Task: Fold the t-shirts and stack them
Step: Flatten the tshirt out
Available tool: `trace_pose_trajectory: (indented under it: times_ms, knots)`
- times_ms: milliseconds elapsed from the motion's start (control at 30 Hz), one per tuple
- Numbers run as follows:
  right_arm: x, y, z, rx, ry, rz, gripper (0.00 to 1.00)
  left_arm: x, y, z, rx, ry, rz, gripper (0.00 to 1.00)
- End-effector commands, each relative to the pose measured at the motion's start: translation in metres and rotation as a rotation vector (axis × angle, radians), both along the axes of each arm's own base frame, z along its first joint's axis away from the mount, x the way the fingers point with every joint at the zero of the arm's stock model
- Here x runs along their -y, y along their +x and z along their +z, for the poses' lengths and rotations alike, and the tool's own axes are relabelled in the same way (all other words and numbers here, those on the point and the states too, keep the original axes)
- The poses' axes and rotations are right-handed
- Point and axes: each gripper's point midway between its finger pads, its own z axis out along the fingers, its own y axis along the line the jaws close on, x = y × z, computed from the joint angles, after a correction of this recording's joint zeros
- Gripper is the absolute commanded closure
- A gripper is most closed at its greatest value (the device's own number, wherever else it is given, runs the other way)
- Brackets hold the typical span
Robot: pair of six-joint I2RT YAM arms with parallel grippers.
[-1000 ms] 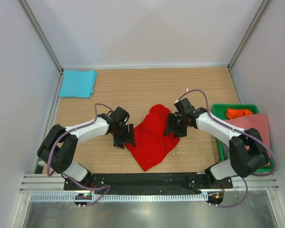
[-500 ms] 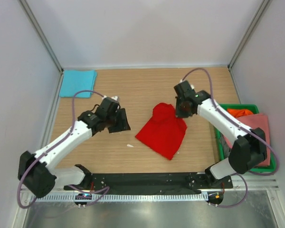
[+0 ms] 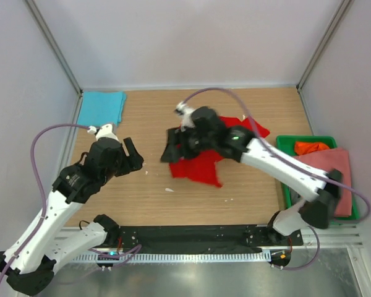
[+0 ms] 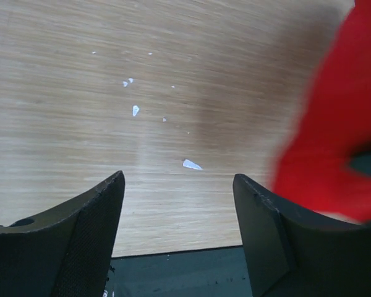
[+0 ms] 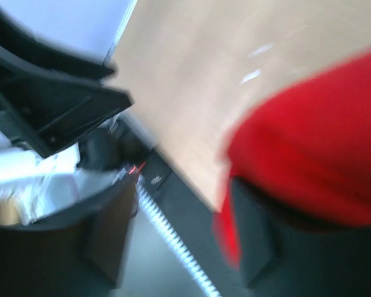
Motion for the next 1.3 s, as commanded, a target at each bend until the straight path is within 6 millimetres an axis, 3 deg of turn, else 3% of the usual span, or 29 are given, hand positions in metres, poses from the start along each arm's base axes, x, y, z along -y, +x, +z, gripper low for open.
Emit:
trace_pose_trajectory:
  times_ms: [0, 33, 100, 133, 167, 300, 400, 433, 500, 533, 633, 667, 700, 867, 1000, 1100, 1200, 1267]
  knots:
    - [-0.077, -0.053, -0.024, -0.156, 0.107, 0.36, 0.22, -0.036, -0.007, 0.008, 0.031, 0.058, 0.144, 0.27]
    - [-0.075, -0.047, -0.024, -0.137, 0.082, 0.338, 0.14, -0.039, -0.009, 0.004, 0.026, 0.063, 0.151, 0.24]
    - [-0.052, -0.019, -0.042, -0.102, -0.026, 0.198, 0.12, -0.033, -0.011, -0.003, 0.008, 0.045, 0.128, 0.23]
    - [-0.036, -0.013, -0.057, -0.126, -0.085, 0.145, 0.12, -0.028, -0.013, -0.015, -0.019, 0.047, 0.095, 0.23]
    - [-0.015, 0.007, -0.067, -0.144, -0.119, 0.053, 0.12, -0.021, -0.014, -0.021, -0.039, 0.039, 0.068, 0.23]
    - [0.082, 0.048, -0.12, -0.199, -0.311, -0.308, 0.21, 0.028, -0.014, -0.052, -0.165, -0.046, -0.118, 0.25]
    - [0.123, 0.069, -0.137, -0.219, -0.312, -0.445, 0.32, 0.065, -0.014, -0.065, -0.232, -0.115, -0.276, 0.29]
    - [0.129, 0.071, -0.147, -0.222, -0.314, -0.461, 0.43, 0.075, -0.011, -0.081, -0.295, -0.098, -0.303, 0.3]
    - [0.136, 0.078, -0.155, -0.234, -0.311, -0.472, 0.48, 0.095, -0.007, -0.085, -0.307, -0.055, -0.395, 0.29]
    - [0.137, 0.081, -0.164, -0.255, -0.329, -0.472, 0.48, 0.101, -0.003, -0.102, -0.353, 0.007, -0.41, 0.29]
    - [0.147, 0.089, -0.178, -0.289, -0.374, -0.498, 0.37, 0.129, -0.008, -0.105, -0.37, 0.109, -0.523, 0.31]
    - [0.15, 0.091, -0.188, -0.316, -0.393, -0.498, 0.35, 0.14, -0.02, -0.119, -0.411, 0.161, -0.572, 0.32]
    - [0.154, 0.092, -0.192, -0.332, -0.403, -0.502, 0.32, 0.144, -0.023, -0.12, -0.412, 0.194, -0.601, 0.33]
    - [0.173, 0.095, -0.209, -0.364, -0.417, -0.527, 0.31, 0.148, -0.051, -0.152, -0.471, 0.393, -0.707, 0.33]
    - [0.2, 0.106, -0.222, -0.364, -0.454, -0.595, 0.22, 0.152, -0.064, -0.165, -0.499, 0.428, -0.748, 0.32]
    - [0.221, 0.124, -0.225, -0.325, -0.499, -0.653, 0.2, 0.146, -0.073, -0.166, -0.504, 0.473, -0.745, 0.3]
    - [0.221, 0.154, -0.22, -0.267, -0.525, -0.64, 0.21, 0.136, -0.078, -0.164, -0.48, 0.513, -0.731, 0.29]
    - [0.22, 0.168, -0.228, -0.254, -0.55, -0.63, 0.23, 0.133, -0.078, -0.162, -0.468, 0.507, -0.716, 0.28]
